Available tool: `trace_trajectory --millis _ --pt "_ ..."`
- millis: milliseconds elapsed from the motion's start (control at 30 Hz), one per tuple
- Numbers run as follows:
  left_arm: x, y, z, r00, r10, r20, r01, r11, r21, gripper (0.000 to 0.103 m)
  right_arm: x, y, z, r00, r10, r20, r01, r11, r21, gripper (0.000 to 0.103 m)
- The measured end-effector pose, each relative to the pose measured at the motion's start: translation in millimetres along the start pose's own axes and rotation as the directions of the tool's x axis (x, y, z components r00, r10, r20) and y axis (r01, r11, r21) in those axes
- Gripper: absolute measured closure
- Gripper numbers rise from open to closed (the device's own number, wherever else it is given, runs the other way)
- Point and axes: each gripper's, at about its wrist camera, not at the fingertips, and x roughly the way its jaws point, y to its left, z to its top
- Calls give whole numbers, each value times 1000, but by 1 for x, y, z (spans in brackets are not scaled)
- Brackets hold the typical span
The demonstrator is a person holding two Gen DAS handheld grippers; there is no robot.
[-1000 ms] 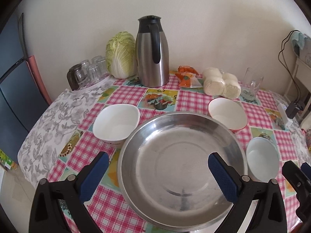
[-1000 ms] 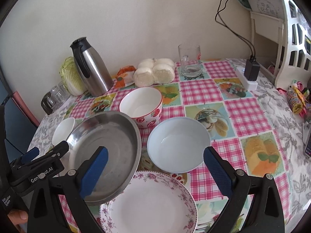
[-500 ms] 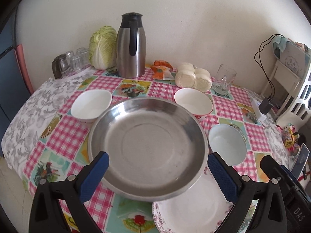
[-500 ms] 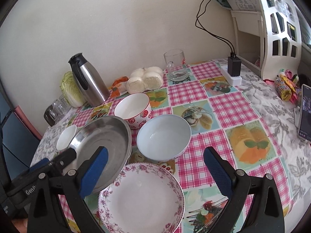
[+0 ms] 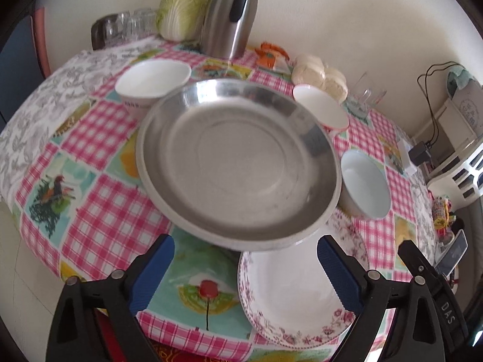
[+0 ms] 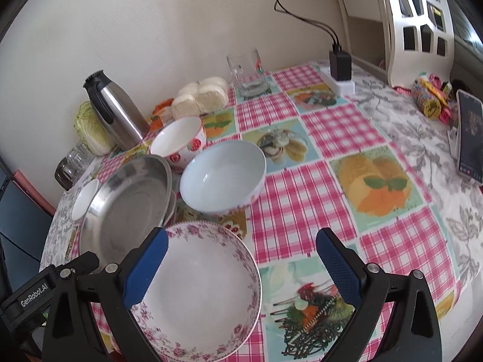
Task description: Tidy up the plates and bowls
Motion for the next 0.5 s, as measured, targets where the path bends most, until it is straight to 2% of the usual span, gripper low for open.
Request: trace_trajectory --millis 167,333,400,467,500 --pt "17 -4 -7 997 2 -79 -1 1000 11 11 17 -3 -7 997 -9 -77 9 1000 5 5" --pt "30 -7 -11 994 20 -112 -18 1000 20 12 35 -7 -13 989 -23 -148 25 1000 10 5" --pt "36 -8 -12 992 24 -127 -21 1000 23 14 40 -10 -15 985 -15 -170 20 999 28 10" --pt "41 -9 -13 989 23 -143 -20 1000 24 17 44 -13 -16 982 -10 -187 18 999 44 20" --pt "43 -10 -13 989 24 -148 -21 999 26 17 46 -14 -17 981 -9 -194 19 999 50 21"
